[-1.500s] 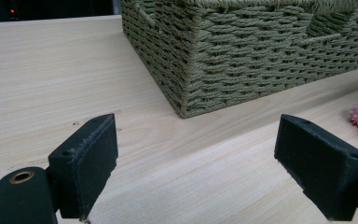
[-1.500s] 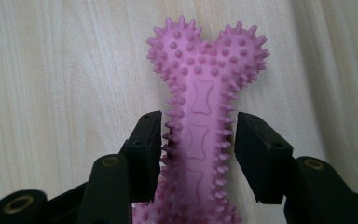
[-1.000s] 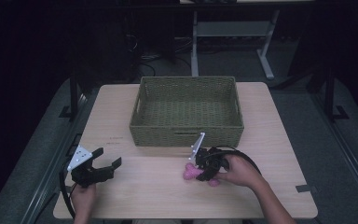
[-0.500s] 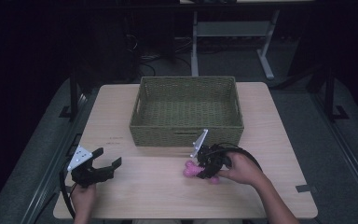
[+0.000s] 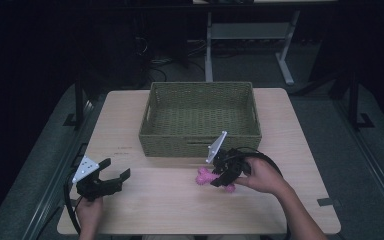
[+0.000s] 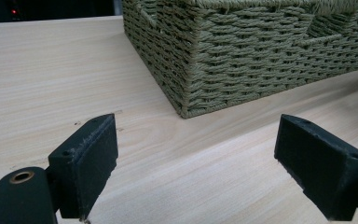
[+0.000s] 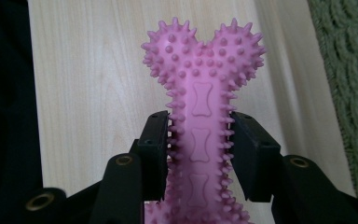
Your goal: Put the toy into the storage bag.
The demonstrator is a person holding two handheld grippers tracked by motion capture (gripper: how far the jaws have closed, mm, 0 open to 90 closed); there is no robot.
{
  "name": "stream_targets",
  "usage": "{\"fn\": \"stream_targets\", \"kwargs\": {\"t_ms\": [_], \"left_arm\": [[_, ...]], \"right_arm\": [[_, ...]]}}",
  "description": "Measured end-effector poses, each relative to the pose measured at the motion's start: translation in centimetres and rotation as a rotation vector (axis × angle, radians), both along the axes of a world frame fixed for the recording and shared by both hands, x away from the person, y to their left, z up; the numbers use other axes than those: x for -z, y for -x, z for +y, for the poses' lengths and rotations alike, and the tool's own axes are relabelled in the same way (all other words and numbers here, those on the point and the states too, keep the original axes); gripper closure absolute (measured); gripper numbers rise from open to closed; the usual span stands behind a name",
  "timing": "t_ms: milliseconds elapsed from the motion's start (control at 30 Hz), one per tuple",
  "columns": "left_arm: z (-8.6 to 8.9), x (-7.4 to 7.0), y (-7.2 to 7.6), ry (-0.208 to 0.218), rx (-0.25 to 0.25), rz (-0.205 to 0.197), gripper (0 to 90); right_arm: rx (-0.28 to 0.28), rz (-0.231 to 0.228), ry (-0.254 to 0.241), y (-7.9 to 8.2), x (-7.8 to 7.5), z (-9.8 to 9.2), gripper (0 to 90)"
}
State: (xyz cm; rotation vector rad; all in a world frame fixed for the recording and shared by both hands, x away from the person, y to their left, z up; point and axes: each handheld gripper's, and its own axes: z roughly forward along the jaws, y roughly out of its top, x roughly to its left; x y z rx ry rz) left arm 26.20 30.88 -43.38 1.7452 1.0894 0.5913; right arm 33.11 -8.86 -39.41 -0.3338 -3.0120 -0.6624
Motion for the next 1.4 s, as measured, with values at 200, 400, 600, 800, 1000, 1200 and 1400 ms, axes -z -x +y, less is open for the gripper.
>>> {"fn": "stream_targets", "kwargs": {"t_ms": [200, 400, 600, 800, 1000, 1200, 1400], "left_arm": [[0.1, 0.0, 0.0, 0.001, 0.000, -0.003, 12.8], [0.1, 0.0, 0.0, 0.001, -0.002, -0.004, 12.8], [0.2, 0.0, 0.0, 0.001, -0.002, -0.004, 12.8], [0.1, 0.0, 0.0, 0.002, -0.001, -0.003, 12.8], [0.2, 0.0, 0.0, 0.002, -0.002, -0.002, 12.8], [0.1, 0.0, 0.0, 0.000, 0.000, -0.005, 12.8], [0.2, -0.1, 0.0, -0.001, 0.000, -0.007, 12.8]], "right_arm": [[-0.007, -0.009, -0.005, -0.3, -1.2, 0.0, 58.2], [-0.012, -0.009, -0.017, -0.6, -1.9, 0.1, 58.2], [-0.019, -0.015, -0.033, -0.8, -3.0, 0.1, 58.2], [-0.022, -0.016, -0.037, -1.1, -3.8, 0.2, 58.2], [-0.029, -0.015, -0.046, -1.5, -4.4, 0.3, 58.3], [-0.025, -0.019, -0.042, -1.7, -5.0, 0.2, 58.3], [-0.019, -0.013, -0.064, -2.2, -5.5, -0.2, 58.3]]}}
